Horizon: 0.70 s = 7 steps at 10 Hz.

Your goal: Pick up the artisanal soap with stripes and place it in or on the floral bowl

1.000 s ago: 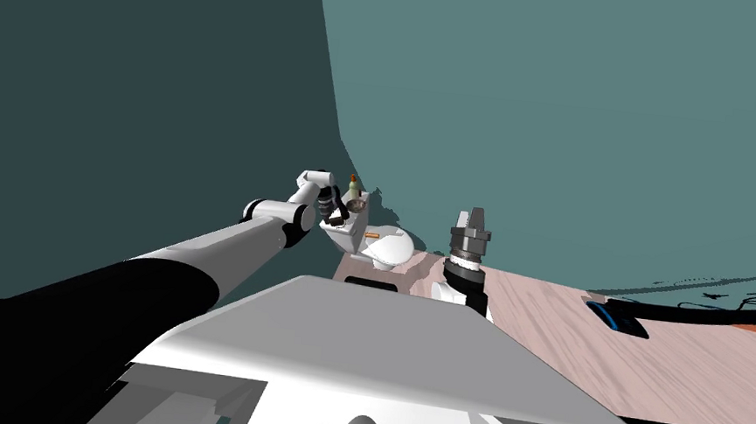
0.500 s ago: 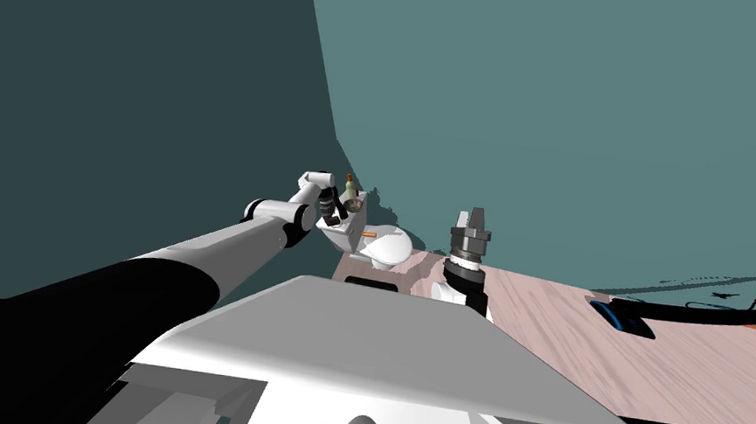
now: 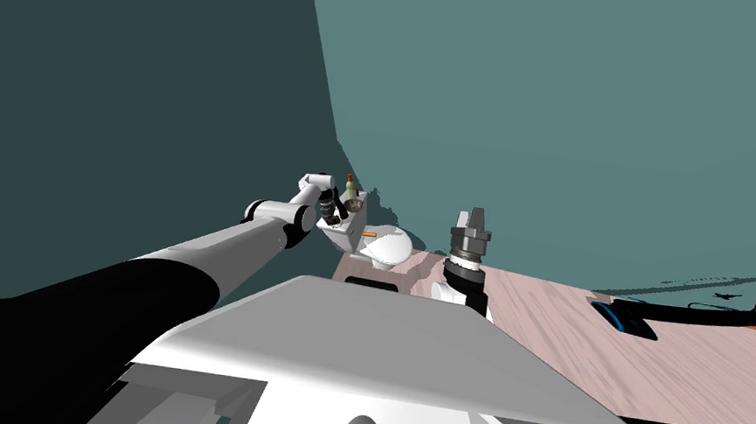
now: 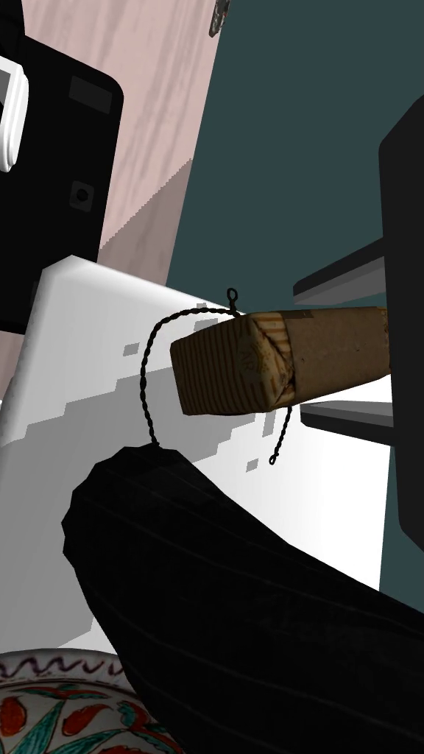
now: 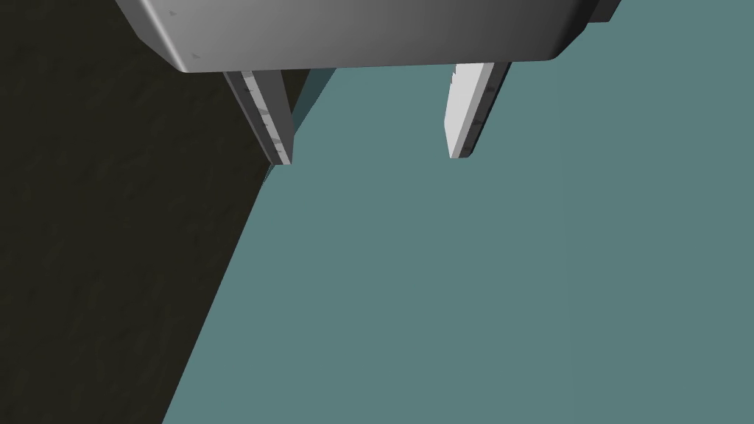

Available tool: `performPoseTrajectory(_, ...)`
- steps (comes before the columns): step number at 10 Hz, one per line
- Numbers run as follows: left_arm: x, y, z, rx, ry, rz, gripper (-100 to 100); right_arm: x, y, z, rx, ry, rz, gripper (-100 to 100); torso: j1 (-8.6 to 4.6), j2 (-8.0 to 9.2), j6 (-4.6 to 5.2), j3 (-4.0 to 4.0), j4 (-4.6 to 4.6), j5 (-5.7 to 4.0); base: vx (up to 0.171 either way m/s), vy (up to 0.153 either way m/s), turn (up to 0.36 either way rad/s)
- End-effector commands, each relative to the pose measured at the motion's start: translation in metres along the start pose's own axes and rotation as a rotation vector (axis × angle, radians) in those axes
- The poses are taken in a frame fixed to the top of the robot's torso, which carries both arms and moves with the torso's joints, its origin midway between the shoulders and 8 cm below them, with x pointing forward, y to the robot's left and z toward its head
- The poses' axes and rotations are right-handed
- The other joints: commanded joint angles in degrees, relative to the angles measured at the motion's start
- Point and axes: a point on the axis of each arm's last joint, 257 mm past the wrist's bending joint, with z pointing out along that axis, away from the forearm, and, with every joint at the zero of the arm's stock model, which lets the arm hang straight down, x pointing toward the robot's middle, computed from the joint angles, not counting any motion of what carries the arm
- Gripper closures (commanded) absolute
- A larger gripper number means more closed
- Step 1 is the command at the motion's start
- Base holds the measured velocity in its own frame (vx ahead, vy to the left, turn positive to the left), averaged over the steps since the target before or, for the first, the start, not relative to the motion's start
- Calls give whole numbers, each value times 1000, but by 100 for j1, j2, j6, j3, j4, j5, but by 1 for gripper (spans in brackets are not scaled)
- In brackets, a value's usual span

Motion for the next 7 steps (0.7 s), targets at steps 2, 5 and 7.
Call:
performPoseTrajectory(2,0,0,0,1,0,0,100,0,0,0,0,0,0,0,1,-4,0,-3,-2,0,0,0,0)
performPoseTrajectory(5,1,0,-12,-7,2,0,100,0,0,0,0,0,0,0,1,-7,-1,-5,-2,0,2,1,-4)
performPoseTrajectory(7,-1,0,-9,-2,1,0,0,0,0,0,0,0,0,0,0,-8,0,-6,-3,-1,4,2,-2)
